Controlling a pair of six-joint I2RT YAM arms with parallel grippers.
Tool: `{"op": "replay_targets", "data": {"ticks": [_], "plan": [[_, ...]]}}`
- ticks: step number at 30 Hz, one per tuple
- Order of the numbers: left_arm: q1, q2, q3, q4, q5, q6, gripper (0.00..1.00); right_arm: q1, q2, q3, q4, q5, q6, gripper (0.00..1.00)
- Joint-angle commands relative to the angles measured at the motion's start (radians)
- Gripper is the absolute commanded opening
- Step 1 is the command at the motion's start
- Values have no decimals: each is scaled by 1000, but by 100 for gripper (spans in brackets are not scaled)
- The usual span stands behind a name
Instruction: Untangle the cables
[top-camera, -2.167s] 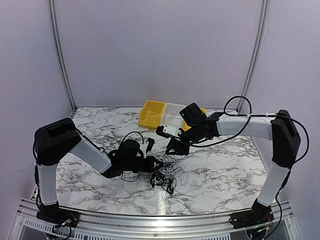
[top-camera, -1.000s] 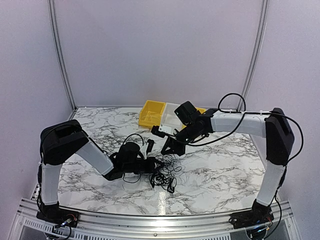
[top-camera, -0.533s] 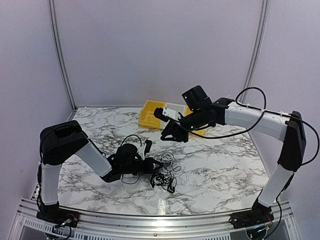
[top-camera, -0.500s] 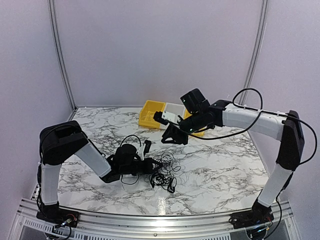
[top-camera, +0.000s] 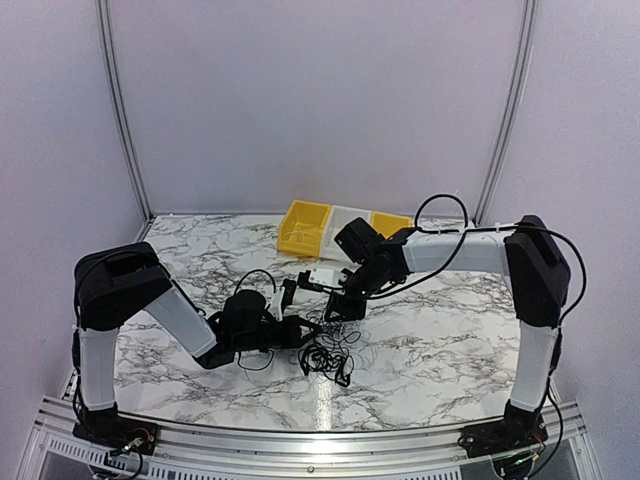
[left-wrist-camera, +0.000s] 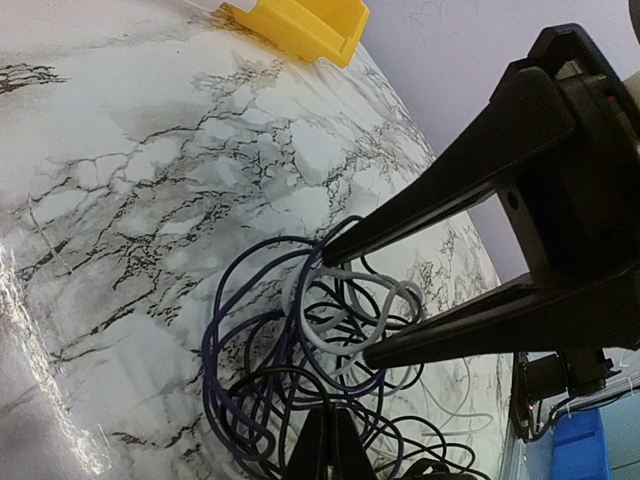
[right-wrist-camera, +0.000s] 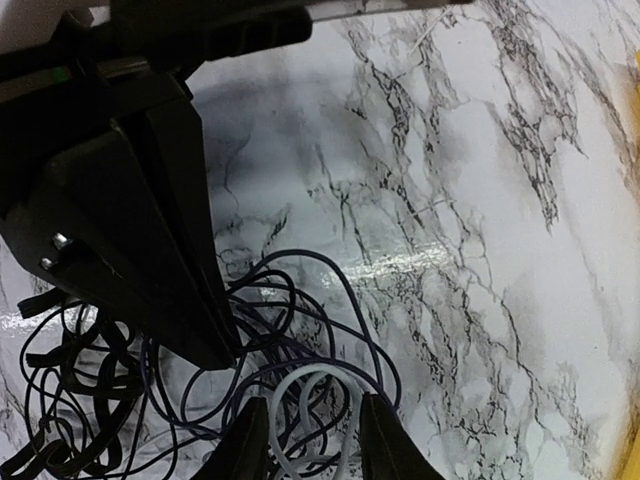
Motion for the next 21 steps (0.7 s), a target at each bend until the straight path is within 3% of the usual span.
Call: {"op": "replay_targets", "data": {"ticks": [1, 11, 16, 21], "plan": [[2, -15, -6, 36, -7, -2, 0, 11, 31, 36, -13, 47, -12, 31], [2, -3, 4, 35, 1, -2, 0, 13, 43, 24, 24, 86, 10, 19], [3, -4, 1, 35, -3, -3, 0, 17, 38, 27, -5, 56, 5, 23], [2, 2, 4, 38, -8, -6, 0, 20, 17, 20, 9, 87, 22, 8]]}}
